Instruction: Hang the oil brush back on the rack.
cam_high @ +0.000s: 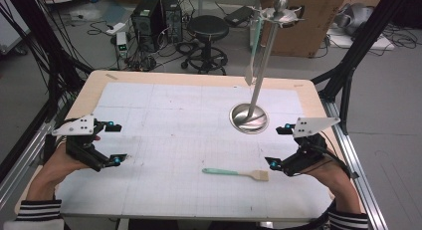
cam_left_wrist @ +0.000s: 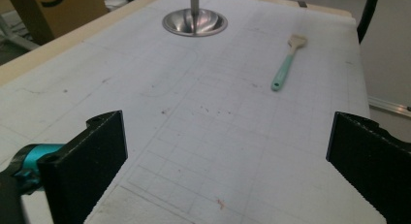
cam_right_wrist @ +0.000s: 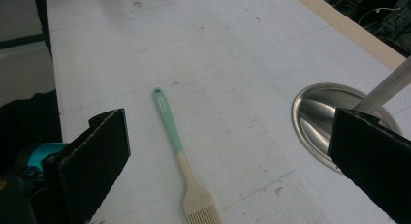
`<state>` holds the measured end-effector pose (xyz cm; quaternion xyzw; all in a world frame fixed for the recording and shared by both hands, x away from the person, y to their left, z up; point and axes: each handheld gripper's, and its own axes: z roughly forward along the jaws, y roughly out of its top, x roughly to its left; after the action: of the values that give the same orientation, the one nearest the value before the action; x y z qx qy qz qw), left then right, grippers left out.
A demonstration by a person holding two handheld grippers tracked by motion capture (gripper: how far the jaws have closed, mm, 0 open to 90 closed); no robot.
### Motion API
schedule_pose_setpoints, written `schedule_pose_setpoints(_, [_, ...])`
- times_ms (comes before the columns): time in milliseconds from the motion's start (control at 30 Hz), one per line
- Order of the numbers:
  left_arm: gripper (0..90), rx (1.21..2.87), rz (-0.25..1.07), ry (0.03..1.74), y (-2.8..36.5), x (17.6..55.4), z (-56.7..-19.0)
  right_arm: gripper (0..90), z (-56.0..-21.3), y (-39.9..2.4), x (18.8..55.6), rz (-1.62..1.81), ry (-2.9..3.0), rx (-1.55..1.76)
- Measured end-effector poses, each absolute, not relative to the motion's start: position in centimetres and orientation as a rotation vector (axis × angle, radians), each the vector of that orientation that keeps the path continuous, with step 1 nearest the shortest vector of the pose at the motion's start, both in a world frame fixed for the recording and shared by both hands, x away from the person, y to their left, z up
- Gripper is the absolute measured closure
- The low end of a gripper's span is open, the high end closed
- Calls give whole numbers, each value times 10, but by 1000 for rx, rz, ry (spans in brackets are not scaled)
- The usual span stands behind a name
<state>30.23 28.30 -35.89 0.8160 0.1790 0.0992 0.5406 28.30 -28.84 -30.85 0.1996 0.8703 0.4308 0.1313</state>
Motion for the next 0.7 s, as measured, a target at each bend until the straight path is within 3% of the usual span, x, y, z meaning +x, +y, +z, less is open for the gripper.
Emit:
schedule_pose_setpoints(333, [16,1959,248,424,284,300,-363,0,-290,-254,294,1050,2684,461])
schedule_pose_setpoints(700, [17,1946,248,418,285,299,-362,0,-297,-223,311,839,2809,386])
